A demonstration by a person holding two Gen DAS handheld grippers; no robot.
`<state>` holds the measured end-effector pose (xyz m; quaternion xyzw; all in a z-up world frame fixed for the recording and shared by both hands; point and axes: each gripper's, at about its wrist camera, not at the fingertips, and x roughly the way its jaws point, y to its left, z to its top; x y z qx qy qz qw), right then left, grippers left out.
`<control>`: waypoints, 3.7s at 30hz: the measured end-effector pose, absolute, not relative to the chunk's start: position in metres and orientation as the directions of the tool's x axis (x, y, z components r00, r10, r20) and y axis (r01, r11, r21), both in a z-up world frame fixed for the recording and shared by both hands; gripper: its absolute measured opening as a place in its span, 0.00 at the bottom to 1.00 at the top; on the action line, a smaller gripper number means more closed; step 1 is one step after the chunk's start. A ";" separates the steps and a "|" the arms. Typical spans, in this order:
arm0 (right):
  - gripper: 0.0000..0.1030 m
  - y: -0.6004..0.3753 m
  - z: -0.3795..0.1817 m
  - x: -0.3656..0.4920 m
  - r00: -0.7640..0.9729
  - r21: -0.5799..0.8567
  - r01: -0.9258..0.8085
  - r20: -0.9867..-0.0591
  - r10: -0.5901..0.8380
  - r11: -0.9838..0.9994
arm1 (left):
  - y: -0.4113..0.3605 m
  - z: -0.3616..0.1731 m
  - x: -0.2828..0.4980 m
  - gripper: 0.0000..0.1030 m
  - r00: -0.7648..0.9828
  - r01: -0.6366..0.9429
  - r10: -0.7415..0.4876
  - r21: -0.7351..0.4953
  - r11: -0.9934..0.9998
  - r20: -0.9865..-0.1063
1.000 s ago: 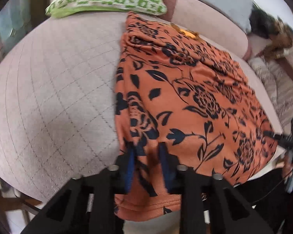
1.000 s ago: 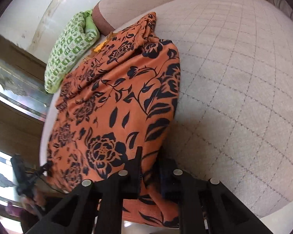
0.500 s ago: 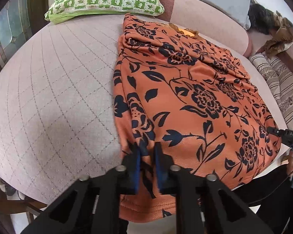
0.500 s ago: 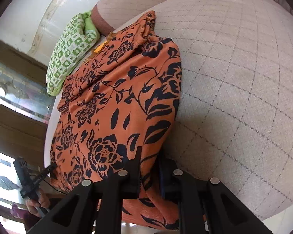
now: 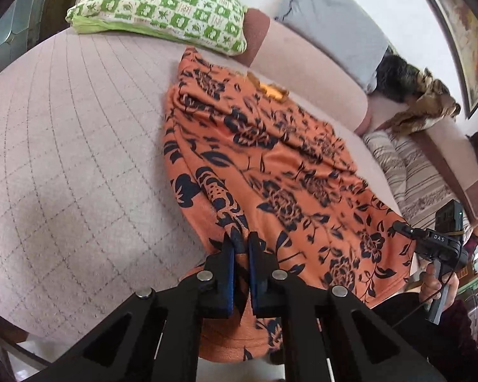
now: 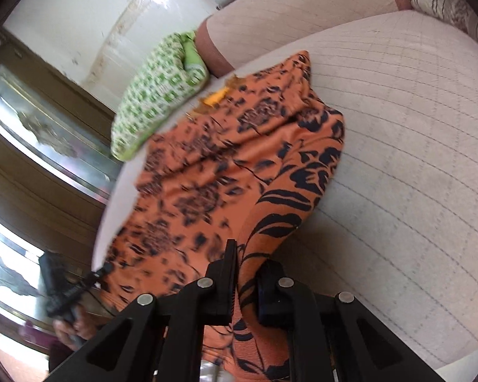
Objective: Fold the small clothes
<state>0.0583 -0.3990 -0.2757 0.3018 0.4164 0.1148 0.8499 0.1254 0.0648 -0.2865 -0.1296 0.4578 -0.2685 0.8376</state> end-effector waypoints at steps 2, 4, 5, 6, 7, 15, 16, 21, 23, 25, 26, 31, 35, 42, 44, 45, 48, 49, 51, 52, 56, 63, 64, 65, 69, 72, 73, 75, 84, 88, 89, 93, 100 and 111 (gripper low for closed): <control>0.10 -0.403 -0.271 0.061 0.641 0.655 0.048 -0.599 0.479 0.754 | 0.064 -0.283 0.125 0.07 0.448 0.338 -0.571 -0.460 0.821 -0.688; 0.10 -0.409 -0.267 0.063 0.652 0.693 0.043 -0.565 0.506 0.719 | 0.063 -0.280 0.125 0.07 0.451 0.344 -0.574 -0.460 0.818 -0.683; 0.10 -0.412 -0.268 0.064 0.654 0.711 0.042 -0.551 0.519 0.702 | 0.062 -0.279 0.125 0.07 0.453 0.348 -0.576 -0.460 0.817 -0.680; 0.10 -0.416 -0.267 0.066 0.656 0.734 0.041 -0.532 0.535 0.678 | 0.061 -0.276 0.125 0.07 0.456 0.353 -0.581 -0.462 0.813 -0.674; 0.10 -0.418 -0.267 0.067 0.656 0.744 0.040 -0.523 0.545 0.667 | 0.061 -0.274 0.125 0.07 0.458 0.358 -0.590 -0.469 0.807 -0.665; 0.10 -0.423 -0.257 0.086 0.656 0.790 0.003 -0.464 0.595 0.613 | 0.060 -0.249 0.146 0.07 0.472 0.365 -0.610 -0.489 0.792 -0.636; 0.10 -0.425 -0.254 0.091 0.662 0.799 -0.005 -0.448 0.600 0.601 | 0.060 -0.244 0.153 0.07 0.478 0.363 -0.614 -0.496 0.789 -0.628; 0.10 -0.434 -0.239 0.125 0.697 0.835 -0.025 -0.379 0.608 0.549 | 0.058 -0.220 0.186 0.06 0.503 0.364 -0.603 -0.482 0.797 -0.619; 0.10 -0.437 -0.233 0.143 0.713 0.845 -0.029 -0.357 0.604 0.534 | 0.055 -0.212 0.201 0.07 0.520 0.369 -0.591 -0.462 0.807 -0.617; 0.10 -0.442 -0.230 0.162 0.727 0.851 -0.027 -0.343 0.595 0.525 | 0.055 -0.207 0.215 0.07 0.536 0.359 -0.581 -0.458 0.813 -0.612; 0.10 -0.445 -0.231 0.172 0.736 0.856 -0.025 -0.334 0.589 0.516 | 0.055 -0.206 0.218 0.06 0.545 0.352 -0.578 -0.460 0.815 -0.607; 0.10 -0.456 -0.252 0.185 0.765 0.896 0.000 -0.286 0.577 0.443 | 0.049 -0.215 0.229 0.07 0.541 0.331 -0.583 -0.484 0.810 -0.606; 0.10 -0.463 -0.270 0.187 0.750 0.905 0.049 -0.313 0.583 0.423 | 0.045 -0.219 0.230 0.06 0.538 0.326 -0.578 -0.481 0.814 -0.613; 0.10 -0.466 -0.262 0.204 0.741 0.900 0.035 -0.315 0.593 0.434 | 0.044 -0.213 0.264 0.06 0.527 0.302 -0.563 -0.479 0.824 -0.637; 0.10 -0.469 -0.264 0.220 0.744 0.903 0.050 -0.319 0.587 0.427 | 0.039 -0.212 0.285 0.06 0.531 0.293 -0.546 -0.464 0.836 -0.647; 0.10 -0.472 -0.264 0.231 0.749 0.904 0.054 -0.317 0.582 0.423 | 0.036 -0.211 0.300 0.06 0.539 0.287 -0.531 -0.450 0.846 -0.654; 0.10 -0.487 -0.270 0.263 0.781 0.920 0.077 -0.296 0.551 0.385 | 0.029 -0.216 0.338 0.07 0.550 0.250 -0.505 -0.445 0.860 -0.665; 0.11 -0.493 -0.275 0.273 0.790 0.929 0.096 -0.290 0.540 0.358 | 0.026 -0.222 0.356 0.07 0.550 0.222 -0.487 -0.443 0.868 -0.679; 0.15 -0.504 -0.290 0.291 0.800 0.943 0.145 -0.290 0.526 0.300 | 0.024 -0.239 0.382 0.08 0.546 0.153 -0.444 -0.436 0.887 -0.711; 0.18 -0.509 -0.302 0.304 0.788 0.939 0.181 -0.316 0.528 0.292 | 0.025 -0.252 0.395 0.08 0.536 0.095 -0.414 -0.436 0.895 -0.735; 0.67 -0.522 -0.327 0.310 0.789 0.952 0.196 -0.296 0.538 0.236 | 0.040 -0.276 0.396 0.08 0.590 -0.065 -0.318 -0.437 0.897 -0.742; 0.62 -0.510 -0.281 0.282 0.784 0.884 0.097 -0.351 0.512 0.458 | 0.030 -0.241 0.305 0.34 0.728 -0.114 -0.144 -0.326 0.939 -0.670; 0.58 -0.493 -0.270 0.280 0.763 0.838 0.070 -0.394 0.512 0.541 | 0.022 -0.241 0.296 0.34 0.726 -0.110 -0.140 -0.315 0.943 -0.673; 0.52 -0.473 -0.260 0.278 0.743 0.788 0.028 -0.428 0.514 0.615 | 0.012 -0.242 0.284 0.34 0.716 -0.104 -0.165 -0.337 0.936 -0.678; 0.43 -0.387 -0.242 0.267 0.601 0.697 -0.169 -0.487 0.634 0.697 | -0.023 -0.265 0.269 0.34 0.651 -0.010 -0.231 -0.313 0.950 -0.723; 0.43 -0.329 -0.253 0.259 0.489 0.676 -0.238 -0.537 0.688 0.697 | -0.035 -0.285 0.273 0.34 0.578 0.028 -0.282 -0.326 0.945 -0.766; 0.43 -0.310 -0.261 0.258 0.458 0.658 -0.242 -0.571 0.682 0.713 | -0.034 -0.292 0.276 0.34 0.563 0.019 -0.277 -0.324 0.946 -0.778; 0.43 -0.288 -0.276 0.261 0.451 0.614 -0.225 -0.622 0.640 0.756 | -0.029 -0.302 0.283 0.34 0.554 -0.021 -0.251 -0.315 0.949 -0.794; 0.42 -0.302 -0.283 0.337 0.580 0.512 -0.049 -0.684 0.442 0.857 | -0.026 -0.306 0.306 0.34 0.554 -0.038 -0.259 -0.335 0.942 -0.791; 0.43 -0.305 -0.246 0.407 0.648 0.415 -0.007 -0.691 0.320 0.910 | -0.032 -0.307 0.309 0.34 0.532 -0.046 -0.269 -0.344 0.938 -0.803; 0.43 -0.307 -0.235 0.424 0.673 0.416 0.008 -0.675 0.303 0.909 | -0.032 -0.307 0.310 0.34 0.530 -0.043 -0.272 -0.345 0.938 -0.803; 0.43 -0.319 -0.195 0.454 0.765 0.526 0.044 -0.565 0.311 0.849 | -0.028 -0.308 0.313 0.34 0.518 -0.052 -0.302 -0.382 0.923 -0.800; 0.44 -0.272 -0.228 0.392 0.556 0.536 -0.130 -0.657 0.509 0.834 | -0.013 -0.306 0.307 0.33 0.513 -0.076 -0.328 -0.423 0.903 -0.793; 0.71 -0.191 -0.208 0.367 0.521 0.366 -0.288 -0.715 0.465 0.885 | 0.030 -0.282 0.309 0.34 0.597 -0.123 -0.302 -0.457 0.881 -0.743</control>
